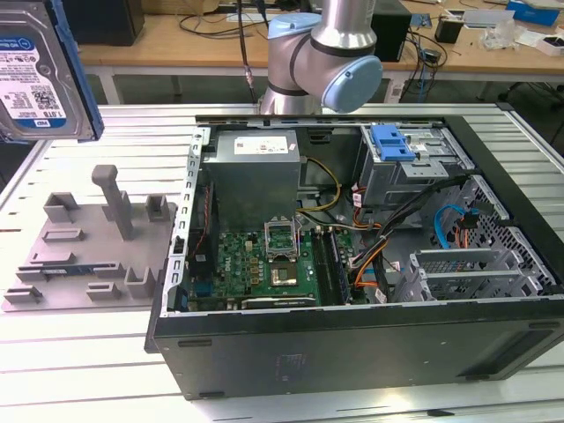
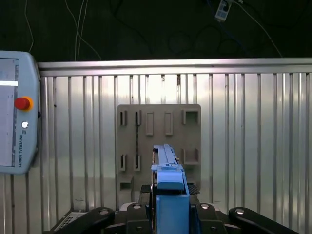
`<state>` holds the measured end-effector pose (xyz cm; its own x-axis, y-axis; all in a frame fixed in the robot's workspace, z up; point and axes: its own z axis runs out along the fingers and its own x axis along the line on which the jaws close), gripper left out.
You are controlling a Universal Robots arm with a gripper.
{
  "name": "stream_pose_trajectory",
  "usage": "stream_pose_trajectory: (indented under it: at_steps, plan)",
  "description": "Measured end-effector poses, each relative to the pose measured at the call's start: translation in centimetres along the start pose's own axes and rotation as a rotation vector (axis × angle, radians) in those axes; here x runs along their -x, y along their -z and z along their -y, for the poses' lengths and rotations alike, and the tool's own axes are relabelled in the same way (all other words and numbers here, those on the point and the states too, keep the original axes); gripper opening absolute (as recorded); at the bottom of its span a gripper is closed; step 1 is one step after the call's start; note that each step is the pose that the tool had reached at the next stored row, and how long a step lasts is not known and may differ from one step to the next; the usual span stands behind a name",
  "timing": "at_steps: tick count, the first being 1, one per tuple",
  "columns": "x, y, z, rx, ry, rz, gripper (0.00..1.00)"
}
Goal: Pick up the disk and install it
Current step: 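Pick up the disk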
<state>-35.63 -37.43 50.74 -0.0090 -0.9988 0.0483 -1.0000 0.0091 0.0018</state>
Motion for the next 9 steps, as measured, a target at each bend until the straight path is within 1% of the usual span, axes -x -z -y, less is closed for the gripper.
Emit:
stream_pose_trajectory:
  at_steps: [1,2,4,5,7,9]
  plan:
    - [-0.28,0.03,0.25,0.0004,0.0,0.0,0.36]
    - [-0.86,0.08,0.77,0.0012,0.0,0.0,0.36]
    - [-1.6,0.14,1.45,0.0022,0.0,0.0,0.36]
    - [-2.11,0.17,1.96,0.0029,0.0,0.0001,0.36]
    - [-3.98,0.26,3.89,0.0057,0.001,0.0,0.36]
    - [-4.52,0.28,4.46,0.0065,0.0,0.0,0.36]
